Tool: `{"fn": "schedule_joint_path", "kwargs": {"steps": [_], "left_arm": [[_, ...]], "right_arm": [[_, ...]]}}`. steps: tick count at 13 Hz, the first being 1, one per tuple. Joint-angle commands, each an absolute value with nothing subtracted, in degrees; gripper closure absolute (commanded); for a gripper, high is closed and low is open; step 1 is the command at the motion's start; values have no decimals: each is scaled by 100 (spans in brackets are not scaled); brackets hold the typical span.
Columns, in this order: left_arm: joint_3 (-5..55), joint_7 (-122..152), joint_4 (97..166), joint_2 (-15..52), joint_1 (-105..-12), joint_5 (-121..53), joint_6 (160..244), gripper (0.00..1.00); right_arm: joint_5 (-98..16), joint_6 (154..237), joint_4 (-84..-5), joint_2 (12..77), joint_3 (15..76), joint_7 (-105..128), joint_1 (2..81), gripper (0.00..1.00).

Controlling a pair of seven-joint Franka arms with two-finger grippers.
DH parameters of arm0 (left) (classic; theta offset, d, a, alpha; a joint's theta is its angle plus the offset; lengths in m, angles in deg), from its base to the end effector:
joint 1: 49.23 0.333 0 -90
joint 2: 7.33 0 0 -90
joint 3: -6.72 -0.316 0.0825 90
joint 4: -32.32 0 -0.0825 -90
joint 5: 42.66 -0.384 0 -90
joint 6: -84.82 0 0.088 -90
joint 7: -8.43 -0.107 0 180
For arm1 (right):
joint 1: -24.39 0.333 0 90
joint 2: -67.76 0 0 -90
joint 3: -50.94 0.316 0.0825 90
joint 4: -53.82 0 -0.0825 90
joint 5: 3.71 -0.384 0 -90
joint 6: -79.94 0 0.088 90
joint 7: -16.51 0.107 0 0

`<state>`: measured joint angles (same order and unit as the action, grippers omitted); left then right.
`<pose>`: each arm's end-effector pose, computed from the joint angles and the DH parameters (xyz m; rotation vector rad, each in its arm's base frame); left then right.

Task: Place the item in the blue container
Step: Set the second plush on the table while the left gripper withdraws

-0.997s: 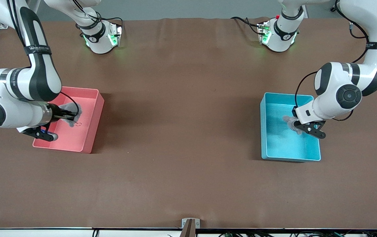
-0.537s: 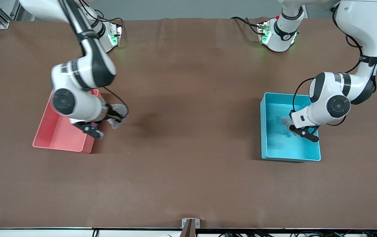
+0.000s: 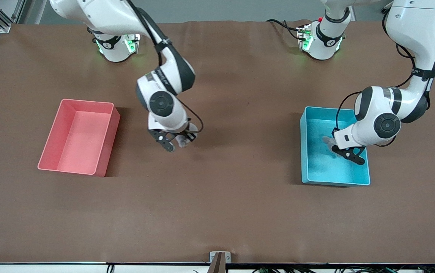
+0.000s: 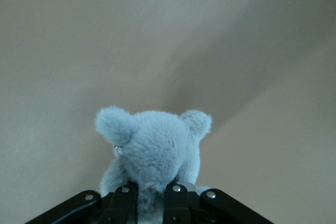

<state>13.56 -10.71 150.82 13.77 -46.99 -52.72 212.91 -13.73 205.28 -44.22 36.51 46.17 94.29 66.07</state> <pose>0.5665 -0.0399 0.2383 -2.9594 0.8074 0.3148 0.5245 0.4084 0.2695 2.8802 -1.2325 -0.1817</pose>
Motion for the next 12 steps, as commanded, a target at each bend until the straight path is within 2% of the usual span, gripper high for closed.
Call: {"fn": "schedule_joint_path", "kwargs": {"steps": [1,5,7,8,9,10,12], "left_arm": [[1428,-1170,15089,1131,-4641,-5382,21227,0],[1691,-1091,14467,894,-4641,-5294,20131,0],[1814,-1082,14054,850,-4641,-5276,19647,0],[1867,-1082,13825,849,-4650,-5128,19401,0],[1911,-1056,13649,858,-4650,-4927,19207,0],[1928,-1012,13499,858,-4685,-4725,19057,0],[2173,-697,13384,858,-4668,-4573,19003,0]], "right_arm": [[-1417,20781,-3856,3060,4531,10148,6982,98],[-1391,21274,-3723,2742,4522,10677,7273,97],[-1382,21283,-3732,2707,4522,10669,7273,92],[-1382,21283,-3732,2707,4514,10669,7264,80],[-1382,21283,-3732,2707,4513,10669,7264,31],[-1373,21275,-3723,2716,4496,10660,7264,0],[-1347,21240,-3671,2751,4487,10590,7221,0]]}}
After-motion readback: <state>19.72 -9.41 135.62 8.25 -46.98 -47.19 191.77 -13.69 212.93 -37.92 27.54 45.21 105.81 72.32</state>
